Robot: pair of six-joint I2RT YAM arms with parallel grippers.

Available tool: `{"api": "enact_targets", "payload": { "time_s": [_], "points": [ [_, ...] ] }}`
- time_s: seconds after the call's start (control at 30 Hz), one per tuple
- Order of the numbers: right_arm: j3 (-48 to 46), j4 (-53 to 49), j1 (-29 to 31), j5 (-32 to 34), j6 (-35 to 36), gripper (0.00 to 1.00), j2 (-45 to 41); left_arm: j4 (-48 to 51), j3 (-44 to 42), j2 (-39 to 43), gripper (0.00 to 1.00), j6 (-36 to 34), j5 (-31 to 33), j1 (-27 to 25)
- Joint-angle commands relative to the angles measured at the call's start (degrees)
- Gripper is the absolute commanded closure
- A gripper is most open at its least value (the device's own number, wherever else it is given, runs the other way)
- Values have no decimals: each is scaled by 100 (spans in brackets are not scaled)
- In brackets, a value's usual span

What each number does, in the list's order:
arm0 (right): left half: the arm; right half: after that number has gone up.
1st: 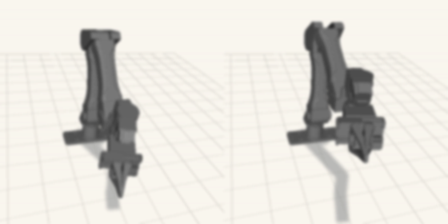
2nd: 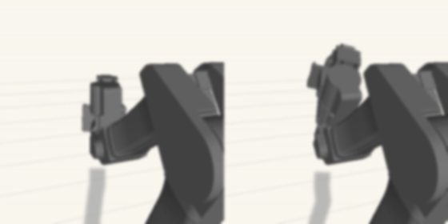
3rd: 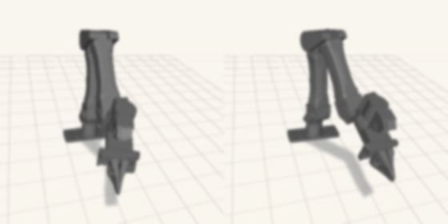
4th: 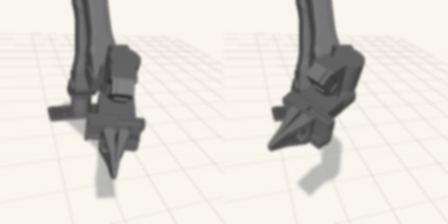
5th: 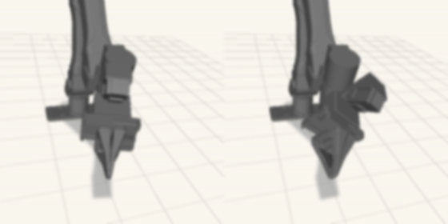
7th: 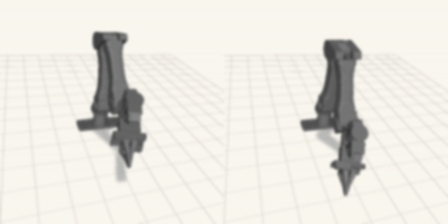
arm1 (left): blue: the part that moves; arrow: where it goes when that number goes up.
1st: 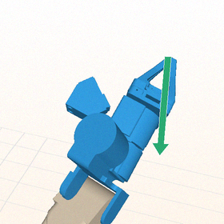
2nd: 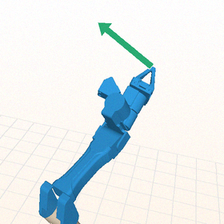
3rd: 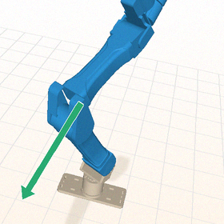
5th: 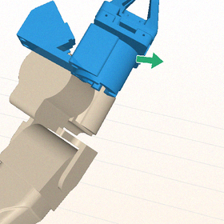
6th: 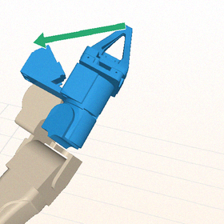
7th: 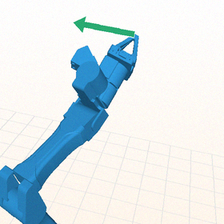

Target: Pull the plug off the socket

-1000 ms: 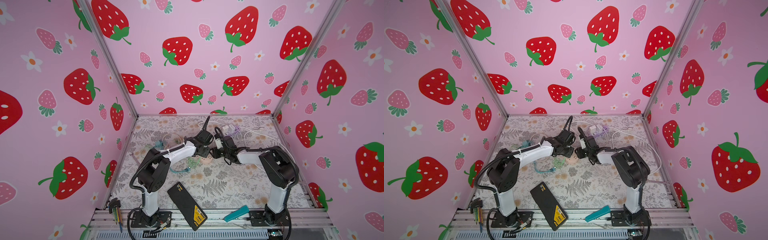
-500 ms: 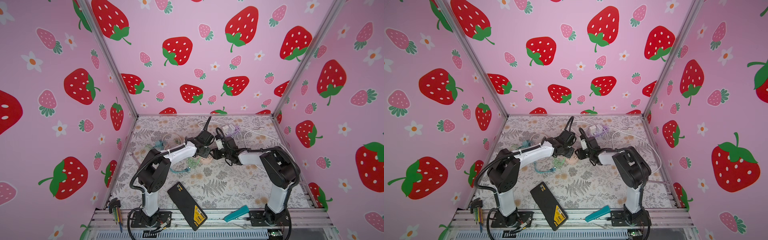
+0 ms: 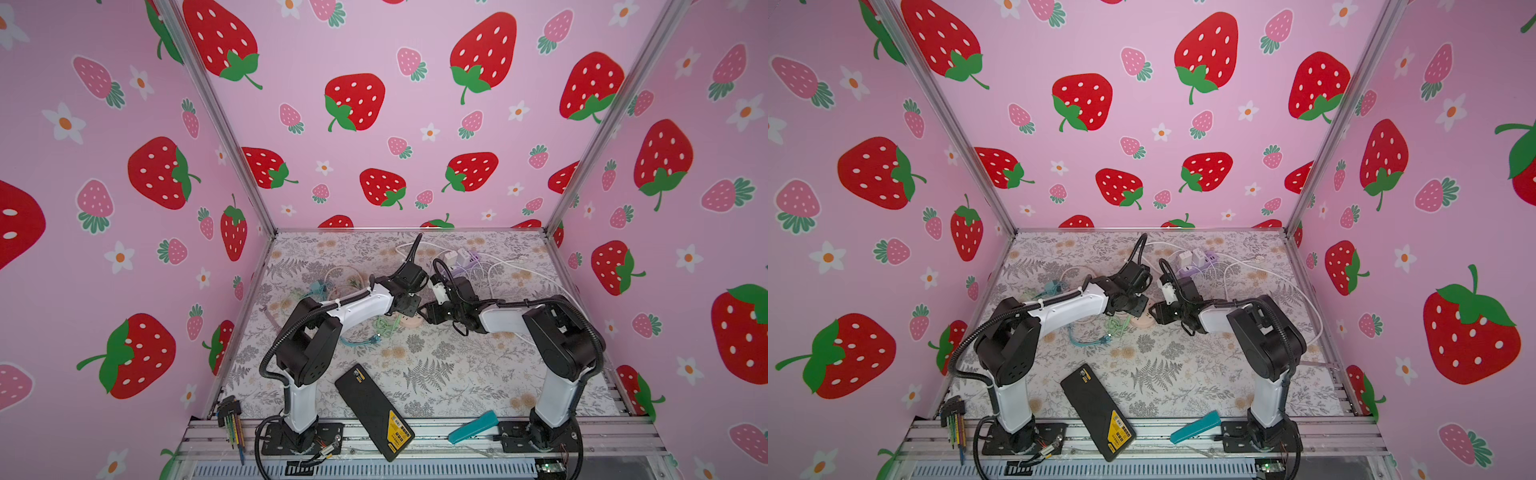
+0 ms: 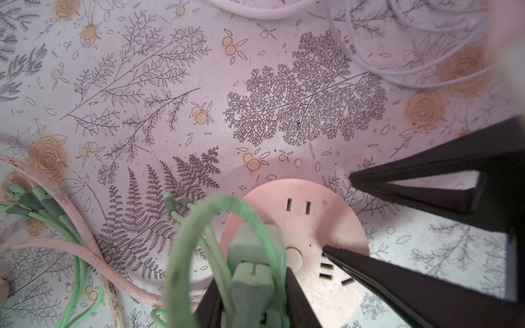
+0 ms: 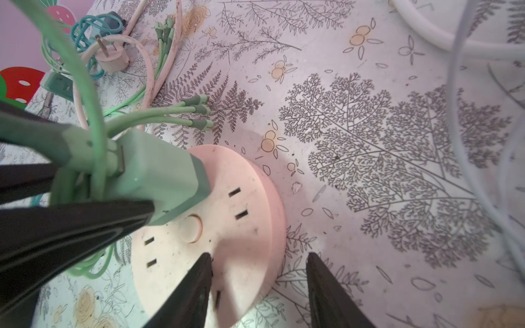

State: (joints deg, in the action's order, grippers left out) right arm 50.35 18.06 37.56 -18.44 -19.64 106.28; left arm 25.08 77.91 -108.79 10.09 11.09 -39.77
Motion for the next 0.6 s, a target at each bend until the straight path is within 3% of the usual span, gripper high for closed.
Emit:
{"api": "enact_targets", "payload": {
  "time_s": [0.0, 0.13, 0.57],
  "points": [
    [-97, -1284, 197, 238, 231, 45, 414, -455, 0, 56, 92, -20, 561, 84],
    [95, -1618, 238, 703, 254, 45, 618, -421, 29, 130, 92, -26, 376, 103],
    [291, -1998, 258, 1235, 294, 46, 915, -618, -92, 447, 92, 661, -1657, 676]
  ]
}}
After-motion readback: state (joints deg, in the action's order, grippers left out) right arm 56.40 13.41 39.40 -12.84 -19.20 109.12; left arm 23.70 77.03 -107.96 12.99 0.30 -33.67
